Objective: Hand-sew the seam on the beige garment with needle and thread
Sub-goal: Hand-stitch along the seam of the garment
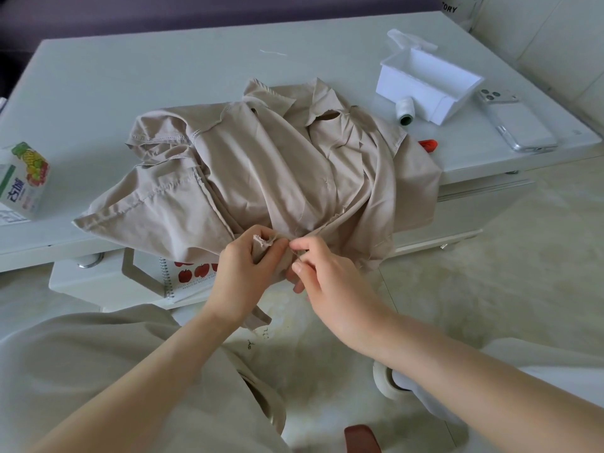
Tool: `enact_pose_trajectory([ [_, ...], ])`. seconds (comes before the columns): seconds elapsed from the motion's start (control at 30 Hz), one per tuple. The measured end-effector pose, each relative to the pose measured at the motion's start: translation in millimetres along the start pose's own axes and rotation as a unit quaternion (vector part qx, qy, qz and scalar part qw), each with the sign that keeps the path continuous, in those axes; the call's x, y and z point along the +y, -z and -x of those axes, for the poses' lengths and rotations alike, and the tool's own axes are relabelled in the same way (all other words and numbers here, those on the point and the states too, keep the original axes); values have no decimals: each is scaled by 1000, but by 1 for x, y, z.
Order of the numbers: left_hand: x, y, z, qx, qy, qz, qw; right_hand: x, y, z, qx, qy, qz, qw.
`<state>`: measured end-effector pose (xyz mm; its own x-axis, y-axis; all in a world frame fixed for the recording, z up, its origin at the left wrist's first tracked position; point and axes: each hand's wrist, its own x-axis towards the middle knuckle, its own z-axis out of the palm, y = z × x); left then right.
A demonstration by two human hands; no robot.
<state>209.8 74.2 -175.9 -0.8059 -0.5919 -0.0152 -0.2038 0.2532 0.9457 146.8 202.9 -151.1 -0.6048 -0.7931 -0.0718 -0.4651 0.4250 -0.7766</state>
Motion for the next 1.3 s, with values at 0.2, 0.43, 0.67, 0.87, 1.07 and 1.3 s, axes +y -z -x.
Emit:
enact_pose_trajectory([
  [0.2, -4, 0, 0, -19, -25, -6, 999, -4, 1, 1, 15, -12, -41, 999],
  [0.43, -3, -2, 2, -32, -42, -7, 999, 0, -2, -9, 59, -81, -142, 985],
  [0.67, 1, -3, 5, -55, -54, -10, 997, -3, 2, -6, 47, -75, -126, 988],
  [0.87, 3, 2, 6, -59, -72, -12, 996, 2, 10, -8, 63, -51, -9, 997],
  [1.07, 1, 4, 7, -99, -66, 11, 993, 8, 27, -16, 85, -91, 10, 992],
  [1.3, 4, 1, 10, -92, -90, -15, 992, -4, 27, -18, -34, -230, -199, 952],
])
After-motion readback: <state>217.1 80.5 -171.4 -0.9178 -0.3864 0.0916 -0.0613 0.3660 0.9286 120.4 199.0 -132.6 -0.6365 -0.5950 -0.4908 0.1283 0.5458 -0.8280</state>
